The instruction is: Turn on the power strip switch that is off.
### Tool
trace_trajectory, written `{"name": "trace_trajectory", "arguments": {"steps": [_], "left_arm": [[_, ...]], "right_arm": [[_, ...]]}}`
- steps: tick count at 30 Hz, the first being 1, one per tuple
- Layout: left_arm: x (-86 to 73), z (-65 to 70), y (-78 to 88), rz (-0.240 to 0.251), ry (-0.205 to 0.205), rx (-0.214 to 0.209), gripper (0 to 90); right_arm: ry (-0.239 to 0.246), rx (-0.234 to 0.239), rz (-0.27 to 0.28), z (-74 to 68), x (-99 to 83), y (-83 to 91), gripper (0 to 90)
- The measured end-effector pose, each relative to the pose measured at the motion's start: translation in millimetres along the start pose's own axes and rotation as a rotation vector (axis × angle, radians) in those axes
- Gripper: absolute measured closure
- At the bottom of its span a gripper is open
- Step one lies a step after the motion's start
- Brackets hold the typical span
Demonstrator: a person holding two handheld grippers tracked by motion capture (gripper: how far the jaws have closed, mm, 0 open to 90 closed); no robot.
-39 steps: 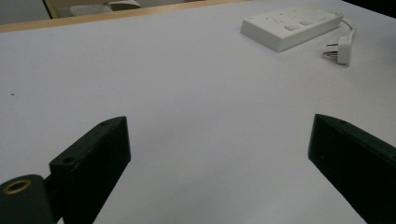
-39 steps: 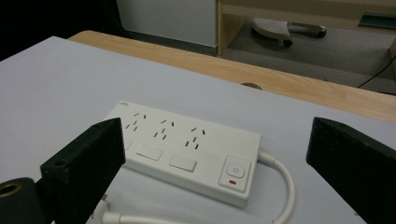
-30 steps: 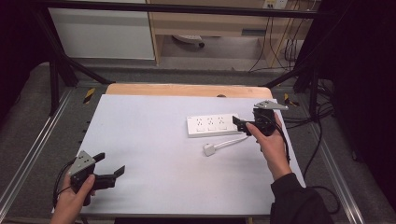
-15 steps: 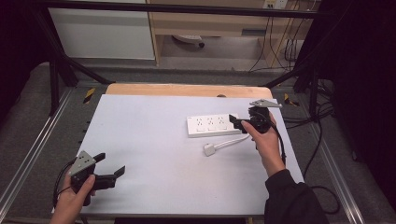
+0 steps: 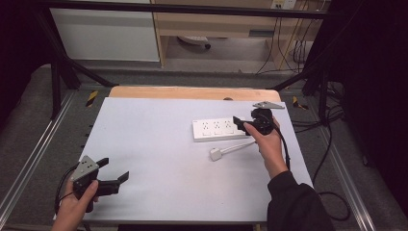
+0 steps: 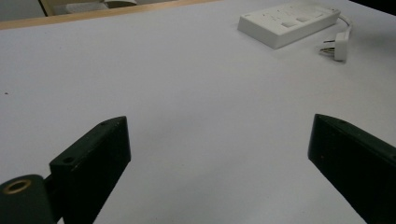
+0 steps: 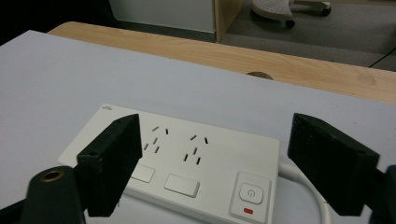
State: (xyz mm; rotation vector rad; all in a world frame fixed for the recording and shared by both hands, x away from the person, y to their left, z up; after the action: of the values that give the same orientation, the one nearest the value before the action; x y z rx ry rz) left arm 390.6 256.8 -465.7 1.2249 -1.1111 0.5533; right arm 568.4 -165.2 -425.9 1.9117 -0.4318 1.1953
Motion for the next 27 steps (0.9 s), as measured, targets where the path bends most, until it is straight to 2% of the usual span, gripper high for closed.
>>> {"name": "trace_trajectory", "arguments": {"steps": [10,14,27], "left_arm": [[-0.2,0.0,-0.1,-0.001,0.000,0.000,5.9],[-0.2,0.1,0.0,-0.001,-0.001,-0.001,5.9],[0.0,0.2,0.7,0.001,-0.002,-0.003,5.9]], "right_arm": [[-0.010,0.007,-0.020,3.0,-4.9,-8.4,29.7],[-0.048,0.050,-0.015,1.2,-6.5,-12.7,40.6],[-0.024,0.023,-0.037,5.1,-12.6,-22.3,70.6]]}}
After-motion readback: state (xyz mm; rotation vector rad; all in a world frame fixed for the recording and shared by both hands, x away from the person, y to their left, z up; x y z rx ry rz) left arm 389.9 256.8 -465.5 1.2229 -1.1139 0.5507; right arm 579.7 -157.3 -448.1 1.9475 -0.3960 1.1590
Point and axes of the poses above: each handheld gripper's, and its own axes: y roughly backward along the jaws, x roughly out of its top, z roughly to its right, the point moved 10 cm from there along -y, roughly forward along the jaws, and after that the axes turned 13 degrees about x, right-handed, at the moved point
